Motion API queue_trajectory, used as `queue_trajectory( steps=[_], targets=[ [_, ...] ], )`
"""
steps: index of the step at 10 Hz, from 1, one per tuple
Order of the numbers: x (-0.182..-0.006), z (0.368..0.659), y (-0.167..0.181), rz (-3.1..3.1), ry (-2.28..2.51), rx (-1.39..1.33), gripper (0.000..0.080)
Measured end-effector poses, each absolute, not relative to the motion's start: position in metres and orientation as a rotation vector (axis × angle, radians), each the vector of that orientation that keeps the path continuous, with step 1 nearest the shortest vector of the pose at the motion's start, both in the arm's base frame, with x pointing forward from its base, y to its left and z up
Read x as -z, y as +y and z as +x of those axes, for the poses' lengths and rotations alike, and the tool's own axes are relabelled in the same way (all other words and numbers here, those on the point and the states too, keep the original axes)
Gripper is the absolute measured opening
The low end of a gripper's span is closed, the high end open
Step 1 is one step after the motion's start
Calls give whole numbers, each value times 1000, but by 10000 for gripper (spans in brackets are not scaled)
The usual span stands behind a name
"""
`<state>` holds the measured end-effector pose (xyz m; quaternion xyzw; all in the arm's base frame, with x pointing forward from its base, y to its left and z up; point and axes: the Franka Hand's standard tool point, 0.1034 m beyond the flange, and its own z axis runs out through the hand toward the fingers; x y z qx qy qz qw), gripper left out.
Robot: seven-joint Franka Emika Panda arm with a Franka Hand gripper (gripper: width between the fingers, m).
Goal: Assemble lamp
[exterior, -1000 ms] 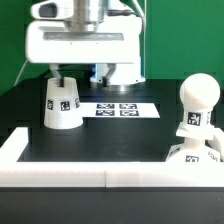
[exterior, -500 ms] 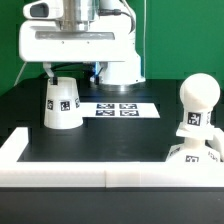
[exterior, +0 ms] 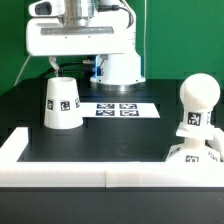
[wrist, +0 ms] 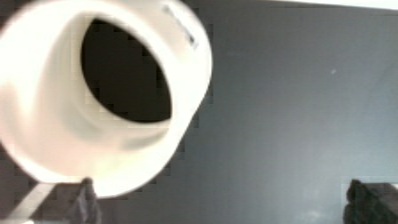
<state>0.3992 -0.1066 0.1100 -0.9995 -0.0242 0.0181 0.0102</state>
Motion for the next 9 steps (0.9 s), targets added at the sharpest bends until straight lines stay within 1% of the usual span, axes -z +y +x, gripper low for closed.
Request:
queue_trajectory(
  steps=[1, 2, 9],
  targets=[
    [-112, 392, -105, -3118, -77, -54, 699],
    [-109, 385, -106, -3115, -83, -53, 699],
    [-76, 376, -114, -3116, -91, -89, 699]
  ],
)
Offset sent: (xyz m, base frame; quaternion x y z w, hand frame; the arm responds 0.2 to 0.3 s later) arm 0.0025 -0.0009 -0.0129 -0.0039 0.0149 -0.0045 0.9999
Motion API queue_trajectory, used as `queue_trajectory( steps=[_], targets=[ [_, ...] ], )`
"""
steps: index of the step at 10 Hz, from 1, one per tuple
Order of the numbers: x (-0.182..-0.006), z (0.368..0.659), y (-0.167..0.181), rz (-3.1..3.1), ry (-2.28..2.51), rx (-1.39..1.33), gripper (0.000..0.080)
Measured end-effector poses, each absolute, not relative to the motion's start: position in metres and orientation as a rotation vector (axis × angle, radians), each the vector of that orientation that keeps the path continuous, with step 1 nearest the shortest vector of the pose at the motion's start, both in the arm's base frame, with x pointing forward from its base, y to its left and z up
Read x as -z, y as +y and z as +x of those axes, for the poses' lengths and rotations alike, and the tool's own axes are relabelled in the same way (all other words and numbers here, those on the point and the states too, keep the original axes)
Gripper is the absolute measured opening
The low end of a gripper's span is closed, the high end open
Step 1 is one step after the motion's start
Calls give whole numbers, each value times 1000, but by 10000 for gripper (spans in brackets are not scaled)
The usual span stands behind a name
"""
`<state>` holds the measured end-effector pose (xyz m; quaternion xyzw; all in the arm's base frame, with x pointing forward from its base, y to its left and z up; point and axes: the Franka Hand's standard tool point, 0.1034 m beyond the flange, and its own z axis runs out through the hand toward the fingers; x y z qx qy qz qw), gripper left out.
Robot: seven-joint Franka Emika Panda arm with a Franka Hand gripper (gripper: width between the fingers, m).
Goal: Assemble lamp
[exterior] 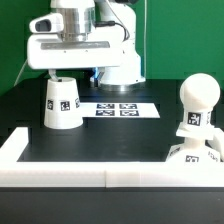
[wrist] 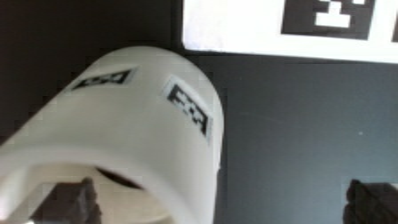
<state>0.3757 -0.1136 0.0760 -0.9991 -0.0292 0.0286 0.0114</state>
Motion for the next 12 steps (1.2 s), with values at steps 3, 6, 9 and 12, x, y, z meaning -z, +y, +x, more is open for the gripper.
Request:
queue_trajectory(
  steps=[3, 6, 9, 12],
  targets=[
    [-77, 377, -114, -3117, -92, -86, 434],
    [-77, 377, -114, -3117, -92, -86, 86],
    [-77, 378, -114, -3117, -92, -82, 44],
    [-78, 379, -109, -3113, -58, -95, 44]
  ],
)
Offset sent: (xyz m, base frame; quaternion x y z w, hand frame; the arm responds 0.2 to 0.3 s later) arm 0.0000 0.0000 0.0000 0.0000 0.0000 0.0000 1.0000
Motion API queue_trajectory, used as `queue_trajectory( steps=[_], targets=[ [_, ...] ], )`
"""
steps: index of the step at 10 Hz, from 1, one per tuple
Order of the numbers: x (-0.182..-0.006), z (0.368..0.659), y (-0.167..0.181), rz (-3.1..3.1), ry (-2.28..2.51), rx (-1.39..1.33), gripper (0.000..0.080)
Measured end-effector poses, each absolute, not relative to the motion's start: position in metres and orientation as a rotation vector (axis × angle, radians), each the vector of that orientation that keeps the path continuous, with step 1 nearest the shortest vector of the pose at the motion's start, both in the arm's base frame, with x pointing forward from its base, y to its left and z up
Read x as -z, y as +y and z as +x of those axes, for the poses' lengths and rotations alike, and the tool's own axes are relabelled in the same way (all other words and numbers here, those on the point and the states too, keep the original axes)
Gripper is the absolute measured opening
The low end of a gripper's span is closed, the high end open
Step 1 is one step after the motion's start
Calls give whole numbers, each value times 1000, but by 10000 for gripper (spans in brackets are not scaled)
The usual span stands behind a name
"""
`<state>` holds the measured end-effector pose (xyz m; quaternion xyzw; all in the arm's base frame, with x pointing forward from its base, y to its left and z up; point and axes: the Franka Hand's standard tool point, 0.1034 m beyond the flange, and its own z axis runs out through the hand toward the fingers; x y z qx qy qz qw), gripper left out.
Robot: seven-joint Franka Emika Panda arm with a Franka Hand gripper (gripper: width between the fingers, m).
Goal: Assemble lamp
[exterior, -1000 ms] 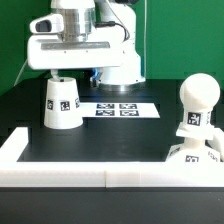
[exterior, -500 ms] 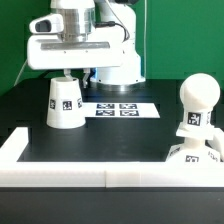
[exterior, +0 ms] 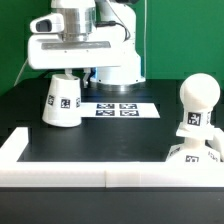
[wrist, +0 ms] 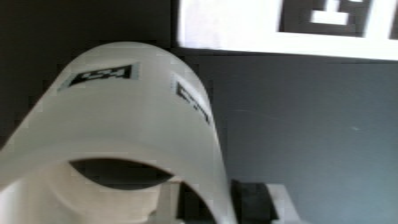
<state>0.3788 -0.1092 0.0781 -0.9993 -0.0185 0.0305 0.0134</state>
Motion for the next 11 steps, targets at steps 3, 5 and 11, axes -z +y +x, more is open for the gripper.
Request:
queue_trajectory(
  steps=[3, 5, 11],
  targets=[
    [-99, 409, -50, -3058, 35, -154, 44],
    [-121, 440, -17, -3034, 103, -163, 44],
    [-150, 478, -3, -2993, 276, -170, 44]
  ],
)
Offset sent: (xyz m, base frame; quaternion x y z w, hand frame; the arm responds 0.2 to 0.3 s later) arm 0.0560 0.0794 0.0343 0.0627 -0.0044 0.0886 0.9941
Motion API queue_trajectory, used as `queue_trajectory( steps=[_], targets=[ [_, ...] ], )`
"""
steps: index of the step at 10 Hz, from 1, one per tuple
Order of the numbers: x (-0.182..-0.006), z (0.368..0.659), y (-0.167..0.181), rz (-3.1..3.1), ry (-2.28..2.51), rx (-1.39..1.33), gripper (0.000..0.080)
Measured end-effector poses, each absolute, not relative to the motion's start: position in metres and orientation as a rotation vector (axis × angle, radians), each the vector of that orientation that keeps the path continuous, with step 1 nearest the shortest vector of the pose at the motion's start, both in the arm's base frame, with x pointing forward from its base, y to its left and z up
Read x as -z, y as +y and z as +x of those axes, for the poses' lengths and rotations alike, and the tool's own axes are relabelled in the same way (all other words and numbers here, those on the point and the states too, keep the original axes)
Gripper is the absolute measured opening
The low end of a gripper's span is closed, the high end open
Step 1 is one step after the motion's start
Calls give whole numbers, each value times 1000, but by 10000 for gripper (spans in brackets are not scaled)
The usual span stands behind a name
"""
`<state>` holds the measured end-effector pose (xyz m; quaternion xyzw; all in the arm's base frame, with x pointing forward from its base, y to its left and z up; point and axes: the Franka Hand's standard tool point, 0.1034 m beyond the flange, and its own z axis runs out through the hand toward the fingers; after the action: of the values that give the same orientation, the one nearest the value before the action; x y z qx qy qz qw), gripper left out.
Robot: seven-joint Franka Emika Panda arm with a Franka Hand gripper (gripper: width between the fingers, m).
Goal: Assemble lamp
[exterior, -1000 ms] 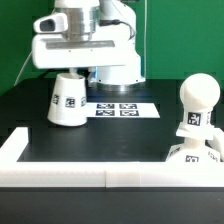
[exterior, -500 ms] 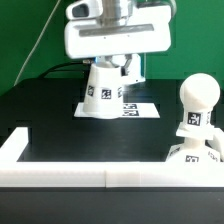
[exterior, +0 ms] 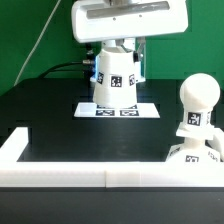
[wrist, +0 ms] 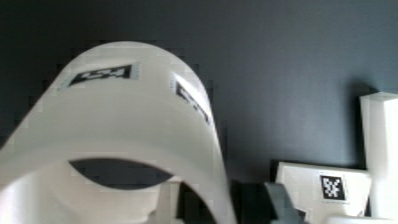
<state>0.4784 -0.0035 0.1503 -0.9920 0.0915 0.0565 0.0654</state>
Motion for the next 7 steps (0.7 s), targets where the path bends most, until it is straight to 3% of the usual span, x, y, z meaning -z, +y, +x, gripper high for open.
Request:
queue_trajectory(
  steps=[2, 7],
  targets=[
    [-161, 486, 8, -2975, 276, -167, 44],
    [-232, 557, 61, -2926, 399, -194, 44]
  ],
)
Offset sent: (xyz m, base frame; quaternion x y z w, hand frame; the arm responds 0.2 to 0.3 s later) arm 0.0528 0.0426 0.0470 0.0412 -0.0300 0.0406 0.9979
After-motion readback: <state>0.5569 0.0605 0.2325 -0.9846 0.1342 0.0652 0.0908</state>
